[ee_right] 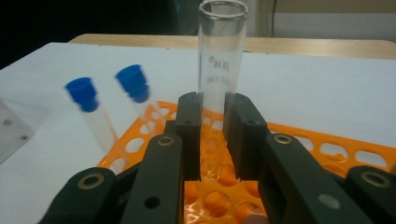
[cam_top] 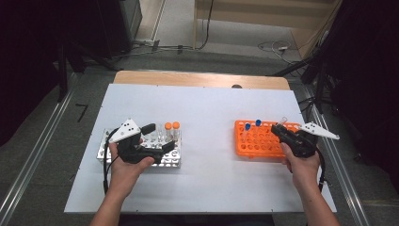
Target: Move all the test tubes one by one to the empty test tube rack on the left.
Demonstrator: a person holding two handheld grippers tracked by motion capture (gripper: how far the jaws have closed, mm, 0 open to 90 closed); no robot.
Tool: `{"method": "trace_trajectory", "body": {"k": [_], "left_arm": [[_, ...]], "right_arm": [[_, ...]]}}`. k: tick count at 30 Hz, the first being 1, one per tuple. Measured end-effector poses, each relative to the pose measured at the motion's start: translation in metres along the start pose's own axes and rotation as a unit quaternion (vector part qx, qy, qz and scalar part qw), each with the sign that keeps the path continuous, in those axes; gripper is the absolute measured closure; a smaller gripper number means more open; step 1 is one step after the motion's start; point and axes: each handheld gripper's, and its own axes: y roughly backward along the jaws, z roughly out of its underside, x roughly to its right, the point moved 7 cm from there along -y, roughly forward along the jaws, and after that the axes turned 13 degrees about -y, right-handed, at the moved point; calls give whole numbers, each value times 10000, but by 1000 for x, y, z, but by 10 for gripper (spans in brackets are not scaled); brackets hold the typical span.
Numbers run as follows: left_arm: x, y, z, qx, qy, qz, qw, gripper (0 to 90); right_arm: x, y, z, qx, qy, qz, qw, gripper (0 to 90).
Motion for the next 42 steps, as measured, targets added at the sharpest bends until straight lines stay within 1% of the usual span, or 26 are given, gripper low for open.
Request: {"method": "trace_trajectory", "body": {"k": [2,3,4,6,7,14,20,22,25,28,31,32,34,36,42], "left_arm": [[1,0,-1,-8,-27,7,10000,18],[2,-1,-1,11,-4,36,10000,18],[3,-1,-2,15,-11,67,10000,18],[5,-2,-2,20,-14,90,10000,25],[7,-3,-3,23,-15,110,9999,25],[17,-9,-4,-22,-114,230,9997,29],[26,-14,-6,-26,-134,370,9992,37],[28,-16,-5,-51,-156,412,9990,38],[33,-19,-6,-69,-184,469,9987,41],[38,-21,-6,-56,-173,530,9984,46],[42,-24,-7,-54,-216,597,9980,56],[44,-25,-7,-69,-246,641,9976,60],[48,-27,-7,-83,-233,734,9970,71],[53,-29,-8,-55,-255,846,9961,93],[66,-35,-10,-10,-306,1081,9937,163]], "right_arm": [[-7,3,2,-32,57,-92,9999,735],[-11,4,2,-37,85,-155,9998,735],[-14,4,3,-57,132,-227,9996,735],[-23,5,5,-126,133,-411,9990,736],[-27,5,6,-149,166,-513,9984,736],[-59,1,17,-365,388,-978,9938,736],[-83,-3,26,-533,549,-1349,9879,737],[-89,-5,30,-595,592,-1432,9861,737],[-98,-6,34,-683,593,-1597,9830,738],[-107,-8,38,-746,642,-1734,9799,738],[-116,-9,42,-807,695,-1865,9767,739],[-119,-9,43,-821,714,-1908,9756,738],[-125,-10,46,-878,755,-1978,9734,738],[-131,-11,49,-923,802,-2045,9712,739],[-149,-14,58,-1048,914,-2215,9652,738]]}}
